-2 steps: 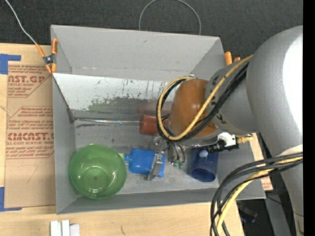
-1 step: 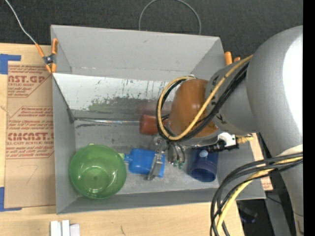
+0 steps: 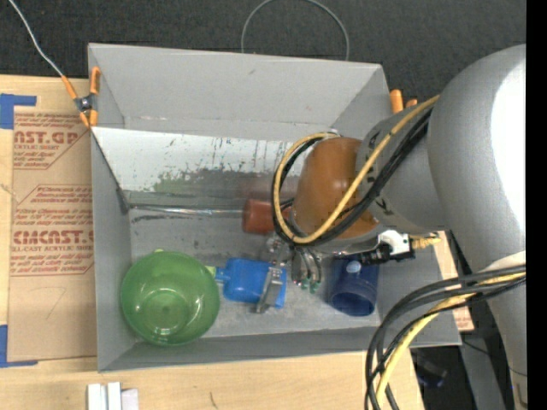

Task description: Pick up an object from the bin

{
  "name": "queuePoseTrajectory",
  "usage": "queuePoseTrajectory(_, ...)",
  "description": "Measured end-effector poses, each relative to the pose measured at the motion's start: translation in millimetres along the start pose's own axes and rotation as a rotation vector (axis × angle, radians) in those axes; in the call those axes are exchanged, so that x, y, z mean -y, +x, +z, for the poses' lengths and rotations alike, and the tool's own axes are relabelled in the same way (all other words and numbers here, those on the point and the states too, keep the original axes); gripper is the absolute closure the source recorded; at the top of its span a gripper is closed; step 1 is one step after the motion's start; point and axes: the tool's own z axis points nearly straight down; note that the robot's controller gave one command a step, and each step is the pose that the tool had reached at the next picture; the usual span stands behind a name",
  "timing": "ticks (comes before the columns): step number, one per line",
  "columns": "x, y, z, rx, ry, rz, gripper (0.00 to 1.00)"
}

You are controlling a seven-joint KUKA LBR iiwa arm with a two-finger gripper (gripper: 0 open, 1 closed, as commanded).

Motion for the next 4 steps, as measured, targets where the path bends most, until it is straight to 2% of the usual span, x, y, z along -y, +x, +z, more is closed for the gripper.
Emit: queuePoseTrajectory(4,0.0,0.0,0.0,0.0,0.0,0.0,1.0)
